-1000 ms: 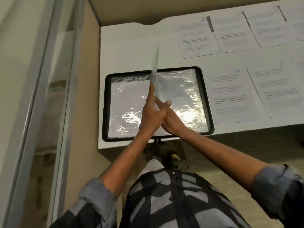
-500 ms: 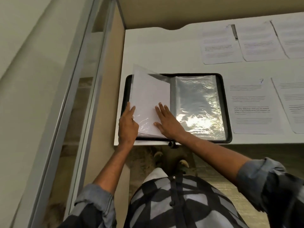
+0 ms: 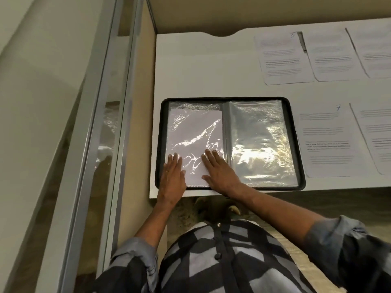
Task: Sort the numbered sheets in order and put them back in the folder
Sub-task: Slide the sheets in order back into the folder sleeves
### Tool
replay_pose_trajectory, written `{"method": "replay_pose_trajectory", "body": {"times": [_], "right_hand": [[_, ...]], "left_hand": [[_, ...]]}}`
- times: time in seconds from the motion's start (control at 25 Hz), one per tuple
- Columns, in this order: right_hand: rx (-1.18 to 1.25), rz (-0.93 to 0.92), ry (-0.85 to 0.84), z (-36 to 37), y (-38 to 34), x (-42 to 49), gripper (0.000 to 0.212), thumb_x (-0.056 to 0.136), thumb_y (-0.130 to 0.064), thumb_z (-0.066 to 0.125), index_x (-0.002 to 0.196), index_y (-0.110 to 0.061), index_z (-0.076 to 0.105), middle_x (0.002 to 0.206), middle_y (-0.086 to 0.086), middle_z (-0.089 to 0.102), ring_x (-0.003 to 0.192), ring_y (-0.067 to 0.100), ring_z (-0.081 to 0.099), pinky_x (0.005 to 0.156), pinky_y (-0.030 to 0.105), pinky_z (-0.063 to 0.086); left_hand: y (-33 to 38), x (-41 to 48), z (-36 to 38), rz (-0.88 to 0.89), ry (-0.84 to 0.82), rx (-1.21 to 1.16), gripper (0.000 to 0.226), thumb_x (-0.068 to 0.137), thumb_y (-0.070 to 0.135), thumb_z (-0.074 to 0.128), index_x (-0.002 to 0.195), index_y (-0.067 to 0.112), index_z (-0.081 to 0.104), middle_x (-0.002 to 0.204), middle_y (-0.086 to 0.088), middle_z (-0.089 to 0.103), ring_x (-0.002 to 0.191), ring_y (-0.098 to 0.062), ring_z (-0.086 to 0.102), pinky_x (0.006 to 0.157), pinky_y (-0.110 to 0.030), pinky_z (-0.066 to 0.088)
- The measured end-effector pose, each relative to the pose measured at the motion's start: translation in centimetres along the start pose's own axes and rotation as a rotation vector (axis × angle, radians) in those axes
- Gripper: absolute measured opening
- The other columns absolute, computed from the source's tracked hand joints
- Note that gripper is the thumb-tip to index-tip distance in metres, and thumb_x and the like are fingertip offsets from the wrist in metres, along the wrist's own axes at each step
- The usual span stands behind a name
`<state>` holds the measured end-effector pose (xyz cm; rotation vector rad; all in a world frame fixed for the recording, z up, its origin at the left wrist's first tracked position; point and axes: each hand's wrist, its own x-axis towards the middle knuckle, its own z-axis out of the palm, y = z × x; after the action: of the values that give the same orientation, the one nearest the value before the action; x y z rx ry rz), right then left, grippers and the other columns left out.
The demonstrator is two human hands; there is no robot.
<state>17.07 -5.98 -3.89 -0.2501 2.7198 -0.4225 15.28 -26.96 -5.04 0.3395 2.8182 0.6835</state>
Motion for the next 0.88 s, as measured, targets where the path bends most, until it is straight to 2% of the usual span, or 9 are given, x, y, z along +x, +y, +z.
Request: {"method": "replay_pose_trajectory", "body": {"times": [0.16, 0.28, 0.44, 0.72, 0.88], "right_hand": [[0.010, 0.005, 0.077, -0.6, 0.3, -0.1, 0.076, 0.106, -0.046, 0.046, 0.163, -0.013, 0.008, 0.171, 0.008, -0.005, 0.158, 0.027, -0.004, 0.128, 0.043, 0.010], [0.022, 0.059, 0.149, -1.5, 1.7, -0.3, 0.074, 0.106, -0.049, 0.040, 0.163, -0.012, 0.009, 0.171, 0.008, -0.001, 0.158, 0.026, -0.002, 0.128, 0.042, 0.011], [0.024, 0.188, 0.205, -3.7, 5.3, -0.4, 0.074, 0.108, -0.053, 0.032, 0.163, -0.012, 0.004, 0.171, 0.008, -0.005, 0.158, 0.024, -0.007, 0.129, 0.042, 0.009], [0.051, 0.290, 0.316, -9.0, 15.0, -0.6, 0.074, 0.107, -0.051, 0.033, 0.163, -0.009, 0.007, 0.171, 0.009, -0.005, 0.158, 0.026, -0.007, 0.129, 0.044, 0.008], [-0.011, 0.326, 0.356, -11.9, 21.1, -0.5, 0.073, 0.108, -0.051, 0.034, 0.163, -0.010, 0.007, 0.170, 0.010, -0.006, 0.158, 0.027, -0.008, 0.127, 0.042, -0.001]], "left_hand": [[-0.2, -0.2, 1.4, 0.021, -0.014, 0.027, 0.061, 0.107, 0.036, 0.032, 0.160, 0.009, 0.025, 0.170, -0.008, 0.012, 0.158, -0.024, 0.004, 0.128, -0.048, 0.008], [1.2, 0.5, 1.6, 0.017, -0.019, 0.006, 0.064, 0.107, 0.042, 0.024, 0.163, 0.011, 0.016, 0.171, -0.004, 0.003, 0.158, -0.018, -0.005, 0.129, -0.045, 0.002], [5.0, 3.1, 1.2, 0.112, 0.014, -0.010, 0.064, 0.108, 0.043, 0.025, 0.164, 0.015, 0.012, 0.171, -0.003, -0.004, 0.157, -0.015, -0.010, 0.128, -0.041, -0.006], [13.7, 10.2, 1.8, 0.292, 0.073, 0.028, 0.063, 0.110, 0.041, 0.027, 0.163, 0.012, 0.013, 0.171, -0.005, 0.000, 0.158, -0.017, -0.009, 0.129, -0.045, -0.001], [19.5, 14.4, 3.1, 0.321, 0.083, -0.037, 0.064, 0.109, 0.042, 0.028, 0.163, 0.014, 0.013, 0.171, -0.005, 0.001, 0.158, -0.016, -0.006, 0.128, -0.044, -0.002]]}}
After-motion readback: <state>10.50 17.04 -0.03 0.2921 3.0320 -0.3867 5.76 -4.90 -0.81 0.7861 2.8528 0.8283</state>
